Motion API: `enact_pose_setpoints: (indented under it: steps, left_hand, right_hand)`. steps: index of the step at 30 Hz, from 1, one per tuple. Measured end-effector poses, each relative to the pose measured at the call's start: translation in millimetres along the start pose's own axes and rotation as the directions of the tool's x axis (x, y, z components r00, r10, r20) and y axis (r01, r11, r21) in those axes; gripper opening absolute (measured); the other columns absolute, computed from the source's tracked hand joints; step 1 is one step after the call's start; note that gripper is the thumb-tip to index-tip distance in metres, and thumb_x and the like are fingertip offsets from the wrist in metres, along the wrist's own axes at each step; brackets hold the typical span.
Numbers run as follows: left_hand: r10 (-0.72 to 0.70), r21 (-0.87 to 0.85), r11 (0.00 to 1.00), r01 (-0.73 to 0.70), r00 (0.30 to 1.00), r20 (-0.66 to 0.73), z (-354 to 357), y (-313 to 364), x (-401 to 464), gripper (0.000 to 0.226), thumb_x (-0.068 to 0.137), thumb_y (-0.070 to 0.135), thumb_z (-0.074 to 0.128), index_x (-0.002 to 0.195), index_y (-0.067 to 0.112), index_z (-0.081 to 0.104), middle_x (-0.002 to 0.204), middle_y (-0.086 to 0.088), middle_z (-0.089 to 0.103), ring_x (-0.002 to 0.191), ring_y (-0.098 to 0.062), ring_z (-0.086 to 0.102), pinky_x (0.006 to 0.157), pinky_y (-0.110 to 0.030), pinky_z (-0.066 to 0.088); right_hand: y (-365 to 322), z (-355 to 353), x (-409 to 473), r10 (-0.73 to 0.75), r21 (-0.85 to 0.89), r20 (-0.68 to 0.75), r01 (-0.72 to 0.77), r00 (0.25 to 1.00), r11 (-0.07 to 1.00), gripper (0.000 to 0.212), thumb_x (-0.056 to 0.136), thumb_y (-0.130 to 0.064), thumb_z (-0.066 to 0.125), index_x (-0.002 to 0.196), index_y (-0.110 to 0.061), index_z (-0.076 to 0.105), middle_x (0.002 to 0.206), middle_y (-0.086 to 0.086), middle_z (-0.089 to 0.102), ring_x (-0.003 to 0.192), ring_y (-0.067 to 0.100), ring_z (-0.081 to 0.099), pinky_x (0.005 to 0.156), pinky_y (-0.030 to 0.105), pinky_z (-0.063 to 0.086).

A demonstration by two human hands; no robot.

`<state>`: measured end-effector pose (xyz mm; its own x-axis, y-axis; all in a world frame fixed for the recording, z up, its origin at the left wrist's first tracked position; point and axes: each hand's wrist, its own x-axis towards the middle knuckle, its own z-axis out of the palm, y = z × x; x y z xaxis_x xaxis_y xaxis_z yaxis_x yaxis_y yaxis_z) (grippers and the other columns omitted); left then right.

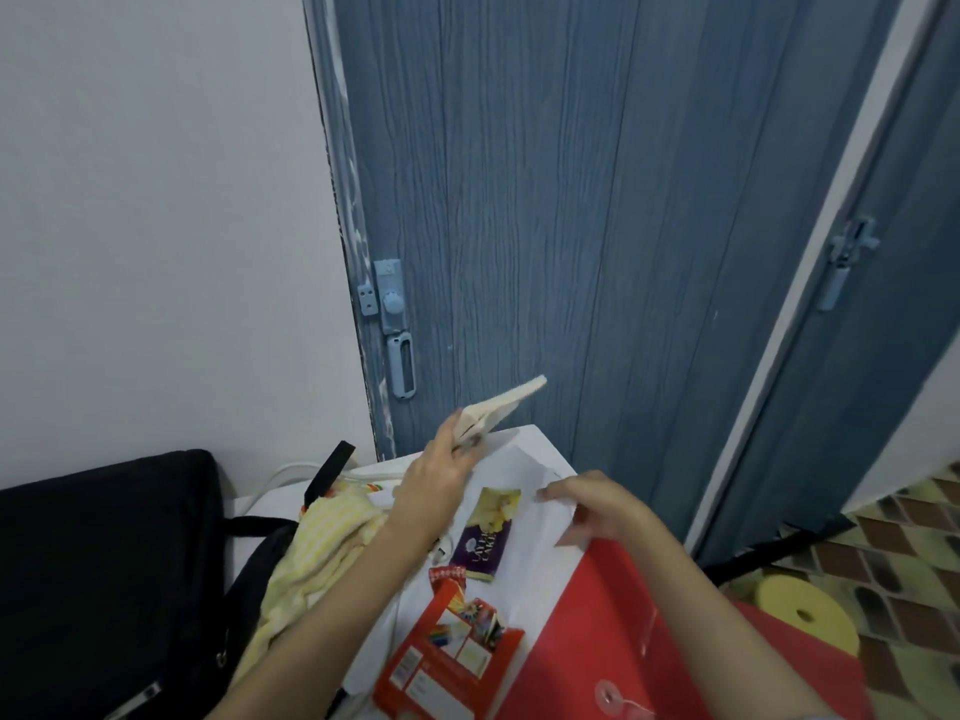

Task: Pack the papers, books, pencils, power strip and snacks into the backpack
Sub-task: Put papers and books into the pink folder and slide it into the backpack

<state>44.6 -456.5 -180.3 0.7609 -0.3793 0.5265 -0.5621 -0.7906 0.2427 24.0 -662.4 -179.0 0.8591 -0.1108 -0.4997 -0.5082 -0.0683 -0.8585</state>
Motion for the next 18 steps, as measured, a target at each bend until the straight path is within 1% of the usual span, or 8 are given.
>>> enact_pose_setpoints:
  steps: [1,3,5,7,9,11,14,18]
  left_hand:
    - [-0.021,0.030,0.999,0.019,0.999,0.046,4,6,-2,0.034,0.092,0.019,0.043,0.122,0.012,0.058,0.131,-0.013,0.052,0.103,-0.031,0.060,0.081,-0.041,0.054]
    - [-0.051,0.094,0.995,0.032,0.978,0.204,19,13,-12,0.037,0.082,0.026,0.041,0.098,0.007,0.068,0.121,-0.018,0.058,0.094,-0.035,0.062,0.068,-0.043,0.057]
    - [-0.033,0.198,0.980,-0.021,0.964,0.265,30,16,-21,0.048,0.072,0.051,0.048,0.097,0.013,0.064,0.125,-0.018,0.055,0.093,-0.032,0.056,0.064,-0.036,0.054]
    - [-0.004,0.238,0.969,-0.072,0.952,0.305,42,21,-33,0.067,0.059,0.067,0.061,0.103,0.016,0.058,0.132,-0.019,0.047,0.092,-0.029,0.050,0.065,-0.035,0.051]
    - [-0.030,0.260,0.964,-0.058,0.946,0.322,44,26,-36,0.079,0.045,0.059,0.078,0.106,0.014,0.057,0.133,-0.020,0.042,0.089,-0.032,0.056,0.066,-0.037,0.052]
    - [-0.029,0.295,0.955,-0.044,0.970,0.240,46,28,-35,0.078,0.035,0.036,0.085,0.102,0.013,0.054,0.133,-0.021,0.041,0.085,-0.033,0.059,0.065,-0.039,0.053]
    - [-0.039,0.327,0.945,-0.024,0.982,0.186,51,26,-33,0.079,0.025,0.006,0.076,0.101,0.009,0.053,0.130,-0.025,0.046,0.081,-0.034,0.060,0.063,-0.039,0.054]
    - [0.001,0.376,0.924,-0.075,0.981,0.192,51,27,-30,0.070,0.023,-0.007,0.075,0.090,0.007,0.057,0.119,-0.025,0.059,0.079,-0.036,0.064,0.058,-0.038,0.054]
  right_hand:
    - [6,-1,-5,0.003,0.055,0.017,-0.004,1.000,0.999,0.031,0.073,0.000,0.073,0.101,0.005,0.061,0.093,0.019,0.067,0.075,0.027,0.067,0.053,0.039,0.057]
    - [21,1,-13,0.003,0.088,0.050,-0.008,0.999,0.996,0.043,0.069,-0.003,0.078,0.107,0.007,0.060,0.096,0.022,0.070,0.075,0.029,0.070,0.058,0.039,0.058]
    - [35,9,-18,0.019,0.075,0.038,-0.022,0.999,0.997,0.050,0.068,-0.005,0.081,0.105,0.009,0.050,0.081,0.026,0.069,0.065,0.031,0.070,0.060,0.038,0.059]
    - [46,18,-20,0.020,0.063,-0.012,-0.019,1.000,0.998,0.043,0.072,-0.003,0.078,0.098,0.005,0.044,0.060,0.021,0.065,0.051,0.027,0.067,0.051,0.032,0.057]
    - [50,26,-22,-0.019,0.056,-0.081,0.023,0.997,0.998,0.031,0.077,-0.002,0.073,0.088,0.000,0.044,0.061,0.017,0.062,0.040,0.022,0.063,0.041,0.027,0.051]
    - [49,30,-24,-0.071,0.003,-0.129,0.072,0.989,0.997,0.022,0.080,-0.003,0.069,0.080,-0.004,0.047,0.068,0.015,0.061,0.036,0.020,0.060,0.039,0.027,0.049]
    - [45,29,-25,-0.105,-0.030,-0.137,0.102,0.985,0.994,0.018,0.082,-0.006,0.065,0.077,-0.007,0.048,0.071,0.013,0.062,0.041,0.022,0.059,0.046,0.031,0.053]
    - [42,27,-23,-0.123,-0.024,-0.103,0.121,0.987,0.992,0.011,0.083,-0.009,0.065,0.090,-0.006,0.056,0.085,0.015,0.067,0.048,0.027,0.064,0.052,0.035,0.058]
